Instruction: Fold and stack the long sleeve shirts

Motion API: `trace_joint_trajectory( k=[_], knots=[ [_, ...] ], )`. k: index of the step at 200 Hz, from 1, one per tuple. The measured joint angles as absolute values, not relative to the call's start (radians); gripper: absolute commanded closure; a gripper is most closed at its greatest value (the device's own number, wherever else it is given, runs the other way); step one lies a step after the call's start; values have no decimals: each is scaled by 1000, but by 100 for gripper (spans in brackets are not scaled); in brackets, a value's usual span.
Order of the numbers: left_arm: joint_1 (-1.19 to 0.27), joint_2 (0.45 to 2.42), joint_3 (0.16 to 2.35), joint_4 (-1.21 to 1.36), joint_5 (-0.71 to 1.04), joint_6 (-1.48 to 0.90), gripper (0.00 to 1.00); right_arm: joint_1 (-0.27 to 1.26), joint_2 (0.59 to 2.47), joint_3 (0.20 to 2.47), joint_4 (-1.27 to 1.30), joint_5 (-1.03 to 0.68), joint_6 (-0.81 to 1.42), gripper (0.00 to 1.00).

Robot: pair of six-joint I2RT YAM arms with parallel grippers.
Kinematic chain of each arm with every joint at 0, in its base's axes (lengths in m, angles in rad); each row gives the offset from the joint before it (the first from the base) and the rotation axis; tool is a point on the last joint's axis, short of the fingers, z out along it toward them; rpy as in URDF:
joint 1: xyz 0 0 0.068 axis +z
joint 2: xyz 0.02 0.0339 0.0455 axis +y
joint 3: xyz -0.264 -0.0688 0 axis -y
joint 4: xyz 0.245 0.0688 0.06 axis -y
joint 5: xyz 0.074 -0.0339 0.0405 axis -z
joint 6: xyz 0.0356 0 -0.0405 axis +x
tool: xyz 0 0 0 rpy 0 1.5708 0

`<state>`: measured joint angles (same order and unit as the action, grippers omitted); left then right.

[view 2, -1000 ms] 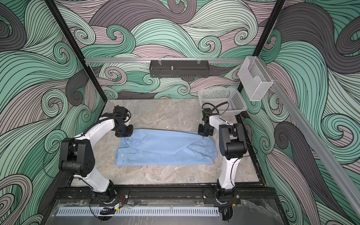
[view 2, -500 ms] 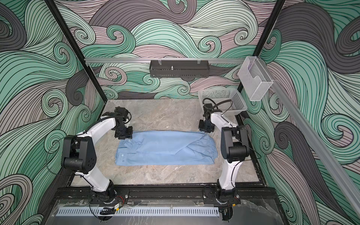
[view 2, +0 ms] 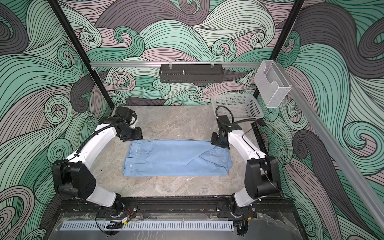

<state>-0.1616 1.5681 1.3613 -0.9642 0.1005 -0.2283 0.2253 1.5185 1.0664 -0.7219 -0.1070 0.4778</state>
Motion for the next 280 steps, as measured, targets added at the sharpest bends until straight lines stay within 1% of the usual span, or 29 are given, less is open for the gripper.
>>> trace_joint_trajectory(
  k=[13,30,52,77,93,109,166,197,218,232,253,265,280],
  knots=[
    [-173,1640,1356,-962,136,-248,53,253,1501,976,-704,-117,537,58],
    [-177,1722,1325,-942,176,-276,55,290,1509,913,-693,-117,601,57],
    [-176,1785,1258,-920,214,-329,57,318,1562,903,-672,-126,654,57],
    [-165,1789,1141,-874,259,-398,58,321,1660,923,-641,-136,670,57],
    [-150,1785,1063,-841,296,-439,58,321,1721,994,-647,-139,659,58],
    [-135,1742,1005,-809,335,-470,58,321,1794,1085,-646,-137,630,58],
    [-112,1628,823,-680,498,-592,58,331,2080,1483,-664,-132,429,60],
    [-115,1563,723,-607,585,-668,58,341,2244,1742,-703,-148,333,60],
    [-140,1510,667,-575,606,-718,57,345,2326,1884,-740,-168,288,58],
    [-177,1470,641,-568,608,-754,54,349,2352,1950,-768,-178,265,57],
    [-218,1392,643,-590,599,-791,47,356,2342,2006,-802,-181,246,55],
    [-226,1341,691,-632,579,-793,43,360,2306,2010,-812,-178,254,52],
    [-218,1302,810,-689,515,-765,38,365,2228,1985,-828,-171,289,51]
  ],
)
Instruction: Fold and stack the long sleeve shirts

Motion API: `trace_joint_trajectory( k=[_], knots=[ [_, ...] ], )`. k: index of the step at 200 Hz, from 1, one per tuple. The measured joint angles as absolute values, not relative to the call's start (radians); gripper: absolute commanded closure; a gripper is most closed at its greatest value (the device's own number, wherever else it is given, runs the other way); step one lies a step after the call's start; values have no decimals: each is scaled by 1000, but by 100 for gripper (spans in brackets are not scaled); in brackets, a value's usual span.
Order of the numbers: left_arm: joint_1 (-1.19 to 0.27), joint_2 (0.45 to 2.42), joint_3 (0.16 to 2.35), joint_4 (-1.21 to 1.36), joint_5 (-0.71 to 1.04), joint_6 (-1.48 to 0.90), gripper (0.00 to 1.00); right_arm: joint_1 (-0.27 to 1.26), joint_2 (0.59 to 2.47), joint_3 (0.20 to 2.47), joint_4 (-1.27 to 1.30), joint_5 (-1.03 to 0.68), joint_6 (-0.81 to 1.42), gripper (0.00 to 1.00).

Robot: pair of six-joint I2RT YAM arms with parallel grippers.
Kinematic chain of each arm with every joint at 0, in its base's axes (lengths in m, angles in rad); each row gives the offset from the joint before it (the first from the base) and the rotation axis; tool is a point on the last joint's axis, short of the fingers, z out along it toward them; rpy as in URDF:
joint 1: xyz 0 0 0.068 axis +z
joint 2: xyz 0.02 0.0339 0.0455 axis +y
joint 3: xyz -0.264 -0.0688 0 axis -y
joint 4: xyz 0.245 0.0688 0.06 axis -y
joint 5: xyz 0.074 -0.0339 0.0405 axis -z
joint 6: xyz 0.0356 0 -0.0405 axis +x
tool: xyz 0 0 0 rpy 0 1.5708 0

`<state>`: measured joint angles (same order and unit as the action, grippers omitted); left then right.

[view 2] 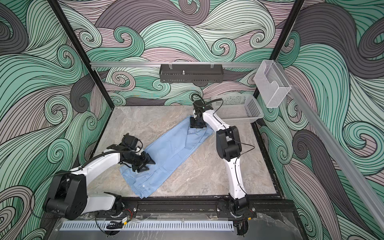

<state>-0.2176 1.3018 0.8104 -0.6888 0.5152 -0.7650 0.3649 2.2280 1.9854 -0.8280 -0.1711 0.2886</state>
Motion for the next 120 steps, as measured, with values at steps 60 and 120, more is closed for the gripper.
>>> trace_joint_trajectory(
  k=[60,120],
  knots=[
    [-97,1511,1252,-838,297,-513,28,456,1757,1507,-749,-159,516,46],
    [-71,1803,1251,-960,270,-361,21,496,1810,1182,-632,-234,681,41]
  ],
)
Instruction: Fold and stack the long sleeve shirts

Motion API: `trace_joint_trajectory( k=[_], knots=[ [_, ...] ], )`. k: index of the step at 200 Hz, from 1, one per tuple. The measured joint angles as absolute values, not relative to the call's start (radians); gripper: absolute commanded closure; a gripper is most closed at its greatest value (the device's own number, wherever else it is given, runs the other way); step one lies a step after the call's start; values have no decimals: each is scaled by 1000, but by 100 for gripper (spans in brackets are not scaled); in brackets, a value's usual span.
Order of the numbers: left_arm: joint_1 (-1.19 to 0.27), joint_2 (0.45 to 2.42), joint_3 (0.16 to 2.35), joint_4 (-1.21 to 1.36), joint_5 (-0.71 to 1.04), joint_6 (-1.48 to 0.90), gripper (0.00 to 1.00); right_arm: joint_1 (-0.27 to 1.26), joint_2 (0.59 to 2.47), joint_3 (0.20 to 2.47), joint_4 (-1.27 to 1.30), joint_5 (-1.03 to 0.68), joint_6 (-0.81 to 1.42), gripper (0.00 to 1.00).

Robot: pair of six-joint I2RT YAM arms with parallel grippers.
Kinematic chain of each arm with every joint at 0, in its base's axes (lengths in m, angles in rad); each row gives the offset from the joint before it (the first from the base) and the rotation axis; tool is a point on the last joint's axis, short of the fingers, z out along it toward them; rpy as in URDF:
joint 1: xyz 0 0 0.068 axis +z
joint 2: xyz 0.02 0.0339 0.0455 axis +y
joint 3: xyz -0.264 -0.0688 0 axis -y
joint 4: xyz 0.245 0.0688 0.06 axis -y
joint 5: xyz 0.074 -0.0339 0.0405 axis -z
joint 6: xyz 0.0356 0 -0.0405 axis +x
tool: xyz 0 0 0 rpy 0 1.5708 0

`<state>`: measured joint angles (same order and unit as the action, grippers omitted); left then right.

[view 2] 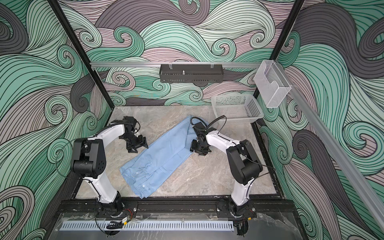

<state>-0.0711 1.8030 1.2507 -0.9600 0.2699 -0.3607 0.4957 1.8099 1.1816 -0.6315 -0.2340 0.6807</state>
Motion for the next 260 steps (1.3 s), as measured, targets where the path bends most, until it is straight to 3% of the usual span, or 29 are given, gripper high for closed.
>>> trace_joint_trajectory(
  k=[44,117,184,224,260],
  knots=[
    [-71,1803,1146,-971,275,-331,21,493,1916,1238,-569,-271,690,41],
    [-90,1755,991,-942,392,-352,28,447,2175,1609,-574,-298,477,46],
    [-363,1744,895,-787,651,-607,29,428,2404,2011,-694,-331,263,46],
    [-426,1736,886,-691,700,-710,28,427,2413,2069,-726,-321,199,43],
    [-417,1588,948,-739,538,-688,23,414,2287,1980,-748,-257,202,40]
  ],
)
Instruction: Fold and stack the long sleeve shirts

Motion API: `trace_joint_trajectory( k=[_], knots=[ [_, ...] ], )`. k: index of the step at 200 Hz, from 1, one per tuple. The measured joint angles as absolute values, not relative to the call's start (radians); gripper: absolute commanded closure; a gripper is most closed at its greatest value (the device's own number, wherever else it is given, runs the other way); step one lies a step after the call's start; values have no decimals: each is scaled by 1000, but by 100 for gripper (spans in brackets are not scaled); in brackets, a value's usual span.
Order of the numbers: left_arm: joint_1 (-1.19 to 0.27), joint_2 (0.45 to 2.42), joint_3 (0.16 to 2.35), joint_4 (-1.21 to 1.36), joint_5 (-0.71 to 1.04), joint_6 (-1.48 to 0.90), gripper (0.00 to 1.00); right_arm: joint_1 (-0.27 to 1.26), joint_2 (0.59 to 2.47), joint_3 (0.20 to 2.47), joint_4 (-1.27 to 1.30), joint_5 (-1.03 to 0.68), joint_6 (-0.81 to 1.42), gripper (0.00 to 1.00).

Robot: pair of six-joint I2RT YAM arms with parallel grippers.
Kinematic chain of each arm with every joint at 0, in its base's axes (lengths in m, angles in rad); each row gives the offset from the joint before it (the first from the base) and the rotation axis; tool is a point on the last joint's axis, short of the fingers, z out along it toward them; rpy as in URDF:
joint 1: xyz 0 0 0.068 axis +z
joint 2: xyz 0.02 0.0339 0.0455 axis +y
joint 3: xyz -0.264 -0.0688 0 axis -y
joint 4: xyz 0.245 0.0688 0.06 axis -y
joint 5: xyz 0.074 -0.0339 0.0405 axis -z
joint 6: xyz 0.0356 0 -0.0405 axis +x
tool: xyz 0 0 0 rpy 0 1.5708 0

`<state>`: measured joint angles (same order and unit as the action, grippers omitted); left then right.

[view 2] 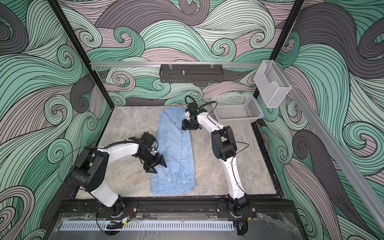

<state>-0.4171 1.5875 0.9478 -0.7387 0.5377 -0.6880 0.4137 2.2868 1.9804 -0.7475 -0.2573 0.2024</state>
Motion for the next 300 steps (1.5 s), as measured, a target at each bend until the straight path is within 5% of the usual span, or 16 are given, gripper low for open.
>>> trace_joint_trajectory(
  k=[55,146,300],
  knots=[
    [-393,1172,1011,-855,301,-640,23,400,1707,1571,-728,-193,320,40],
    [-447,691,416,-827,387,-927,22,722,1013,575,-567,-256,822,38],
    [-692,676,175,-340,417,-1306,25,957,1051,345,-173,-268,1173,33]
  ],
)
